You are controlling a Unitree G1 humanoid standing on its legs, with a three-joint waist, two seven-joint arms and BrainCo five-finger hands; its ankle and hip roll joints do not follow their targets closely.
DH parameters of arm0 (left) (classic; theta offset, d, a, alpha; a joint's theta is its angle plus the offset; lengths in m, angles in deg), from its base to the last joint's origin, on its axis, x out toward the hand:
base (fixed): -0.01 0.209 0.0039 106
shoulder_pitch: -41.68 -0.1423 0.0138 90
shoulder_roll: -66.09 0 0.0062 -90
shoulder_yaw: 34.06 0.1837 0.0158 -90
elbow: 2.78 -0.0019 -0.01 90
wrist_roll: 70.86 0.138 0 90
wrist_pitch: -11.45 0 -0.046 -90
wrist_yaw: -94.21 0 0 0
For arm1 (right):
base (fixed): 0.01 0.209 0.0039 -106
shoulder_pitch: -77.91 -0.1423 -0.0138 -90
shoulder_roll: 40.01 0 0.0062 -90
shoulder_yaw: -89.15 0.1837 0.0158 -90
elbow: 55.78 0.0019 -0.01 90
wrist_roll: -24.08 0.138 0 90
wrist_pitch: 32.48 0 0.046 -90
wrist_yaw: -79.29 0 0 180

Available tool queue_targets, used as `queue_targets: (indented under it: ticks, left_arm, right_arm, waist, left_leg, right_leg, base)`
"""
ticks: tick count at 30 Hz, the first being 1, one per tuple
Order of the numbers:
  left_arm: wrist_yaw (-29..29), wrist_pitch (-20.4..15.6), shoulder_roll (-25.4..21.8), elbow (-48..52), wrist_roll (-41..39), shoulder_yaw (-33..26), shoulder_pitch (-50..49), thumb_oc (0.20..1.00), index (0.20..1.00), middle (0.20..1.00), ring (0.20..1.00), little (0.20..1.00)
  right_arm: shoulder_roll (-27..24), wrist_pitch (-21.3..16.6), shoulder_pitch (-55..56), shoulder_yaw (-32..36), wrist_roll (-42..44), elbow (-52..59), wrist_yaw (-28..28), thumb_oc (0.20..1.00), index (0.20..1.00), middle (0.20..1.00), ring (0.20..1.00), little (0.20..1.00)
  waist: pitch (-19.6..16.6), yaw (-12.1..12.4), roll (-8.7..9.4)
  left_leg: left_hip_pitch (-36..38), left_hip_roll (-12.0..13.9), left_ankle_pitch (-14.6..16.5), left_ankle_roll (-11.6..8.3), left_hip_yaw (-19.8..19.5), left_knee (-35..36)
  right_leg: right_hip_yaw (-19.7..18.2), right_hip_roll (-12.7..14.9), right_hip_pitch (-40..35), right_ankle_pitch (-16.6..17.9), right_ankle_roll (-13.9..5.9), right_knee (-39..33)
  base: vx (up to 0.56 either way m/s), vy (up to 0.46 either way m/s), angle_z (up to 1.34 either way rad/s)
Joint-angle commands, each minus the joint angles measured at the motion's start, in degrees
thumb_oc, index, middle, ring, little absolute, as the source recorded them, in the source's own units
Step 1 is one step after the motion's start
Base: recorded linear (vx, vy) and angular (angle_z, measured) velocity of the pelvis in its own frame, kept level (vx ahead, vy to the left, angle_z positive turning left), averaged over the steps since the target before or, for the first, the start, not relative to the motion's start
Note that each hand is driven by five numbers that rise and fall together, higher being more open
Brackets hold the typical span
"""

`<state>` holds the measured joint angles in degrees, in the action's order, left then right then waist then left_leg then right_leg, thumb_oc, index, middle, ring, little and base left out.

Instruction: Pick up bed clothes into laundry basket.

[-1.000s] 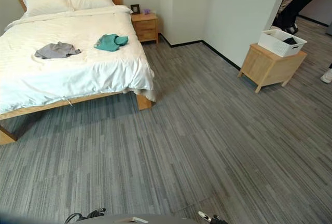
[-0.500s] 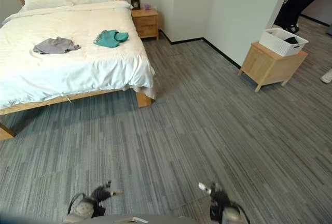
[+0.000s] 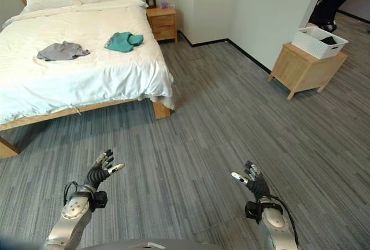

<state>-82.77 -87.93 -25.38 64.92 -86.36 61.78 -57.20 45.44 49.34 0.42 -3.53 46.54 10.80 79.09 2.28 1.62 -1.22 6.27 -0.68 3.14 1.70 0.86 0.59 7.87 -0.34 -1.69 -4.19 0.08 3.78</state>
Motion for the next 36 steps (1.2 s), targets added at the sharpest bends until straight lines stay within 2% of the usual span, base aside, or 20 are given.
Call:
queue_targets:
  ticks: [1, 10, 15, 16, 17, 18, 19, 21, 23, 24, 25, 26, 27, 28, 30, 31, 32, 33, 34, 36]
  left_arm:
    - [1.97, -2.60, -1.63, -0.22, -1.81, -2.76, 2.11, 1.000, 1.000, 1.000, 1.000, 1.000]
    - [2.58, -3.20, -2.45, 0.35, -1.79, -2.51, 2.96, 1.000, 1.000, 1.000, 1.000, 1.000]
    - [3.78, -4.17, -4.02, 1.68, -0.77, -3.85, 3.28, 1.000, 1.000, 1.000, 1.000, 1.000]
    - [4.39, -4.15, -4.63, 1.25, -0.83, -3.82, 3.98, 1.000, 1.000, 1.000, 1.000, 1.000]
    - [4.62, -3.87, -4.91, 0.95, -0.25, -3.75, 4.24, 1.000, 1.000, 1.000, 1.000, 1.000]
    - [4.37, -3.48, -5.05, 0.78, 0.47, -3.51, 4.25, 1.000, 1.000, 1.000, 1.000, 1.000]
    - [4.30, -3.30, -4.93, 0.30, 0.48, -3.30, 4.26, 1.000, 1.000, 1.000, 1.000, 1.000]
    - [4.25, -3.14, -4.70, -0.04, 0.58, -3.02, 4.42, 1.000, 1.000, 1.000, 1.000, 1.000]
    - [3.46, -3.34, -4.43, 0.25, 0.31, -2.05, 4.77, 1.000, 1.000, 1.000, 1.000, 1.000]
    - [3.45, -3.35, -4.38, 0.22, 0.30, -2.03, 4.76, 1.000, 1.000, 1.000, 1.000, 1.000]
    - [3.31, -3.42, -4.12, -0.13, 0.84, -1.03, 5.58, 1.000, 1.000, 1.000, 1.000, 1.000]
    - [2.97, -3.38, -4.10, -0.22, 0.85, -0.76, 5.54, 1.000, 1.000, 1.000, 1.000, 1.000]
    - [2.45, -3.39, -4.17, 0.25, 1.95, -0.21, 5.84, 1.000, 1.000, 1.000, 1.000, 1.000]
    - [0.98, -3.24, -3.80, 1.16, 2.61, 1.02, 5.63, 1.000, 1.000, 1.000, 1.000, 1.000]
    - [0.76, -3.34, -3.30, 1.28, 2.48, 0.94, 5.06, 1.000, 1.000, 1.000, 1.000, 1.000]
    - [0.87, -3.31, -2.32, 0.81, 1.89, 1.23, 4.11, 1.000, 1.000, 1.000, 1.000, 1.000]
    - [0.84, -2.74, -1.93, 0.80, 0.13, 1.27, 4.31, 1.000, 1.000, 1.000, 1.000, 1.000]
    - [0.25, -2.61, -1.89, 0.92, -1.40, 1.14, 4.39, 1.000, 1.000, 1.000, 1.000, 1.000]
    - [0.25, -2.32, -1.26, 1.00, -2.91, 1.72, 4.87, 1.000, 1.000, 1.000, 1.000, 1.000]
    - [-1.00, -2.65, -1.38, 1.26, -3.79, 1.75, 4.50, 1.000, 1.000, 1.000, 1.000, 1.000]
  right_arm:
    - [2.35, -3.57, -1.83, -0.31, -0.09, 1.40, 0.26, 1.000, 1.000, 1.000, 1.000, 1.000]
    - [1.09, -4.25, -4.94, -3.48, -2.03, 3.67, 0.15, 1.000, 1.000, 1.000, 1.000, 1.000]
    - [1.30, -4.95, -8.54, -4.63, -2.63, 4.23, 1.08, 1.000, 1.000, 1.000, 1.000, 1.000]
    - [1.88, -5.36, -9.44, -5.42, -2.11, 5.35, 1.26, 1.000, 1.000, 1.000, 1.000, 1.000]
    - [2.15, -5.46, -10.00, -6.03, -1.95, 5.94, 1.37, 1.000, 1.000, 1.000, 1.000, 1.000]
    - [2.66, -5.25, -10.20, -7.05, -1.98, 6.13, 1.14, 1.000, 1.000, 1.000, 1.000, 1.000]
    - [2.99, -5.06, -10.46, -7.44, -1.96, 5.99, 0.97, 1.000, 1.000, 1.000, 1.000, 1.000]
    - [2.95, -4.89, -10.68, -7.70, -2.03, 6.13, 0.73, 1.000, 1.000, 1.000, 1.000, 1.000]
    - [2.16, -4.68, -10.48, -7.25, -1.56, 6.05, 0.39, 1.000, 1.000, 1.000, 1.000, 1.000]
    - [2.10, -4.70, -10.47, -7.26, -1.54, 6.03, 0.37, 1.000, 1.000, 1.000, 1.000, 1.000]
    - [1.98, -4.93, -10.37, -7.10, -1.08, 5.29, 0.64, 1.000, 1.000, 1.000, 1.000, 1.000]
    - [1.83, -4.68, -9.91, -7.05, -1.17, 5.54, 0.81, 1.000, 1.000, 1.000, 1.000, 1.000]
    - [2.08, -4.74, -8.78, -6.35, -0.24, 5.55, 0.59, 1.000, 1.000, 1.000, 1.000, 1.000]
    - [1.76, -4.29, -7.47, -5.53, 0.25, 5.51, -0.59, 1.000, 1.000, 1.000, 1.000, 1.000]
    - [1.55, -4.28, -7.61, -5.68, 0.11, 4.97, -0.94, 1.000, 1.000, 1.000, 1.000, 1.000]
    - [0.66, -4.28, -8.04, -6.20, 0.28, 4.42, -1.04, 1.000, 1.000, 1.000, 1.000, 1.000]
    - [-0.18, -4.43, -8.45, -5.77, 3.35, 5.89, -1.14, 1.000, 1.000, 1.000, 1.000, 1.000]
    - [-0.26, -4.66, -7.93, -5.19, 5.27, 6.16, -1.33, 1.000, 1.000, 1.000, 1.000, 1.000]
    - [-1.99, -4.04, -7.43, -2.50, 4.66, 4.24, 0.89, 1.000, 1.000, 1.000, 1.000, 1.000]
    - [-1.66, -4.79, -6.75, -0.41, 6.80, 5.19, 0.80, 1.000, 1.000, 1.000, 1.000, 1.000]
  waist:
    - [-0.14, -0.55, 4.29]
    - [1.74, 0.31, 5.28]
    - [3.11, 2.07, 5.63]
    - [4.93, 2.09, 4.97]
    - [5.72, 2.28, 4.67]
    - [6.71, 2.16, 3.45]
    - [7.18, 1.90, 3.07]
    - [7.62, 1.40, 2.71]
    - [7.91, -0.76, 2.79]
    - [8.11, -0.82, 2.45]
    - [7.82, -2.34, 2.75]
    - [7.93, -2.84, 2.80]
    - [7.06, -4.12, 2.95]
    - [5.57, -5.13, 2.69]
    - [5.09, -4.89, 2.47]
    - [4.49, -4.78, 1.52]
    - [5.41, -4.61, 2.78]
    - [6.51, -3.89, 3.83]
    - [9.58, 0.19, 5.14]
    - [8.71, 1.23, 4.48]
  left_leg:
    - [-1.12, 0.90, -1.45, -1.66, -2.86, 2.69]
    - [-3.20, 0.51, -0.96, -1.25, -2.36, 1.30]
    - [-5.80, -1.42, 0.51, 0.45, -3.09, -1.26]
    - [-6.23, -2.77, 0.96, 2.03, -4.26, -2.47]
    - [-6.41, -3.30, 1.22, 2.85, -3.63, -2.91]
    - [-5.05, -3.23, 1.75, 3.76, -3.56, -2.73]
    - [-3.99, -2.91, 2.02, 3.89, -3.53, -2.50]
    - [-2.63, -2.49, 2.50, 3.70, -3.81, -2.06]
    - [1.40, -2.30, 3.76, 2.67, -5.78, -0.40]
    - [1.85, -1.92, 3.91, 2.58, -5.88, -0.22]
    - [4.95, -1.88, 4.91, 1.96, -7.82, 0.13]
    - [5.79, -1.54, 5.30, 1.34, -8.26, 0.85]
    - [7.35, -0.51, 6.00, 0.40, -9.11, 0.54]
    - [9.66, 1.03, 6.51, -1.30, -10.89, -2.25]
    - [9.65, 1.59, 6.22, -1.76, -10.46, -4.09]
    - [7.56, 2.66, -1.62, -4.66, -9.96, -16.47]
    - [-1.16, 3.40, -11.53, -8.40, -4.91, -36.65]
    - [-5.29, 4.28, -12.81, -8.12, -2.27, -44.03]
    - [-21.11, 6.24, -8.56, -6.08, 4.51, -48.75]
    - [-24.82, 6.29, -9.35, -5.64, 5.99, -37.96]
  right_leg:
    - [0.07, 6.98, -5.86, 3.86, -6.75, -7.75]
    - [-0.14, 7.41, -4.24, 4.35, -7.34, -7.57]
    - [0.04, 10.00, -1.76, 3.84, -8.71, -2.80]
    - [-0.41, 12.12, 3.35, 7.00, -9.58, 8.34]
    - [-0.03, 13.46, 5.87, 9.29, -9.38, 13.76]
    - [0.48, 14.10, 10.32, 11.09, -8.60, 22.44]
    - [1.29, 14.09, 12.14, 11.55, -8.60, 23.99]
    - [1.72, 13.68, 14.18, 10.24, -8.35, 24.04]
    - [1.40, 10.45, 18.02, 8.82, -8.22, 15.03]
    - [1.68, 10.12, 17.43, 8.79, -8.15, 14.70]
    - [0.28, 7.69, 18.98, 10.39, -8.61, 5.98]
    - [0.29, 7.51, 18.15, 11.29, -9.20, 3.29]
    - [-0.28, 6.16, 18.81, 13.84, -9.58, -2.73]
    - [0.04, 5.69, 18.64, 14.80, -9.53, -2.88]
    - [1.53, 5.51, 17.75, 15.15, -8.75, -2.48]
    - [2.05, 3.38, 15.49, 13.08, -6.37, -0.06]
    - [3.79, 3.96, 11.21, 10.11, -3.63, 0.50]
    - [4.11, 3.65, 8.72, 8.38, -1.76, 0.38]
    - [3.53, 3.06, 0.24, 3.38, -0.14, -0.91]
    - [2.88, 2.16, -2.73, 1.52, -0.15, -1.79]
  base:
    - [0.00, 0.000, 0.00]
    - [0.00, 0.013, -0.01]
    - [0.03, 0.179, -0.04]
    - [0.00, 0.279, 0.24]
    - [0.06, 0.426, 0.38]
    - [0.12, 0.285, 0.19]
    - [0.22, 0.211, -0.10]
    - [0.23, 0.023, -0.20]
    - [0.34, -0.069, 0.01]
    - [0.40, -0.121, 0.14]
    - [0.34, -0.109, 0.16]
    - [0.64, -0.212, 0.58]
    - [0.84, -0.327, 0.82]
    - [0.91, -0.377, 1.12]
    - [0.54, -0.233, 0.89]
    - [0.56, -0.332, 0.22]
    - [0.70, -0.488, 0.39]
    - [0.86, -0.690, 0.44]
    - [0.79, -0.507, 0.30]
    - [0.68, -0.208, -0.36]
